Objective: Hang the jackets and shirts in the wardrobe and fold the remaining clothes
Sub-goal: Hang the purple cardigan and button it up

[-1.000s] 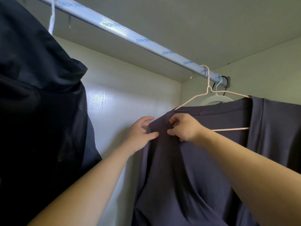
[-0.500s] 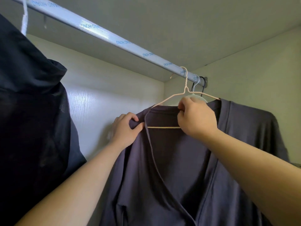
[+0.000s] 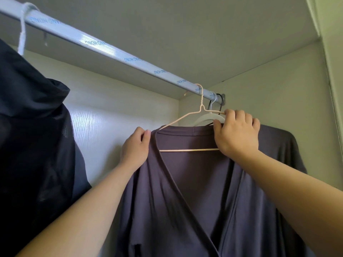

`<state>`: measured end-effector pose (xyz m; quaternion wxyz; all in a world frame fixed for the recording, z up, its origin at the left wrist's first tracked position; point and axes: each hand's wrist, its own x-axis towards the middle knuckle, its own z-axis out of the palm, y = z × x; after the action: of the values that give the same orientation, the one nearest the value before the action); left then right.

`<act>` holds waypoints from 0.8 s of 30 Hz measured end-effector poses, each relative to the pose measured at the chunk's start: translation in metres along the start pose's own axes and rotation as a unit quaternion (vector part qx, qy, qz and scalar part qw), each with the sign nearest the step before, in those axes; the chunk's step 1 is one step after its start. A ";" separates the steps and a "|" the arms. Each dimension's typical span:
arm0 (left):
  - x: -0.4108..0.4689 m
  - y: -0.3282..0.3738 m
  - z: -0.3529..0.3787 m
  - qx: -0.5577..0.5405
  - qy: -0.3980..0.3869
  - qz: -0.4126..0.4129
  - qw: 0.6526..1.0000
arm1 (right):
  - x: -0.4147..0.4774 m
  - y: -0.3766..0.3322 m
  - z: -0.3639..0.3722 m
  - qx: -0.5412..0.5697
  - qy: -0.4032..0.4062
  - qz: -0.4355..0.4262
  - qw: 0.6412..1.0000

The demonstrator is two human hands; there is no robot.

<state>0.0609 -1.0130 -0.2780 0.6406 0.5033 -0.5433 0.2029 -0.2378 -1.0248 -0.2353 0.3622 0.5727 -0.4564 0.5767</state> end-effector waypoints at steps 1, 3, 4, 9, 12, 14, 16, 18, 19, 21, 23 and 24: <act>0.004 0.003 -0.002 -0.006 -0.002 -0.016 1.000 | 0.002 0.001 0.000 0.004 0.004 -0.001 1.000; 0.013 0.005 -0.007 -0.045 -0.027 -0.072 0.996 | 0.005 0.004 0.000 0.013 0.000 0.001 1.000; 0.017 0.006 -0.010 -0.058 -0.054 -0.097 0.992 | 0.007 0.006 0.000 0.013 -0.008 0.000 1.000; 0.032 0.011 -0.025 -0.140 -0.231 -0.210 0.940 | 0.012 0.009 0.004 -0.002 -0.029 -0.003 1.000; 0.040 0.009 -0.033 -0.209 -0.321 -0.299 0.874 | 0.013 0.009 0.005 0.001 -0.028 0.007 1.000; 0.043 0.003 -0.038 -0.226 -0.368 -0.330 0.839 | 0.012 0.011 0.006 0.008 -0.032 0.009 0.999; 0.042 -0.006 -0.038 -0.252 -0.382 -0.352 0.817 | 0.012 0.013 0.007 0.015 -0.030 0.004 0.999; 0.038 -0.016 -0.036 -0.282 -0.363 -0.377 0.804 | 0.012 0.014 0.007 0.017 -0.036 0.002 0.999; 0.035 -0.021 -0.035 -0.290 -0.355 -0.384 0.802 | 0.013 0.014 0.008 0.017 -0.043 0.003 0.999; 0.031 -0.029 -0.033 -0.290 -0.353 -0.385 0.802 | 0.013 0.014 0.009 0.016 -0.053 0.006 0.998; 0.031 -0.026 -0.032 -0.282 -0.319 -0.387 0.818 | 0.013 0.014 0.009 0.014 -0.063 0.003 0.998; 0.033 -0.024 -0.032 -0.276 -0.282 -0.383 0.835 | 0.014 0.014 0.009 0.015 -0.070 0.001 0.997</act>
<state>0.1067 -1.0046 -0.2555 0.5987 0.5086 -0.4974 -0.3681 -0.2489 -1.0387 -0.2241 0.3203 0.6163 -0.4728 0.5423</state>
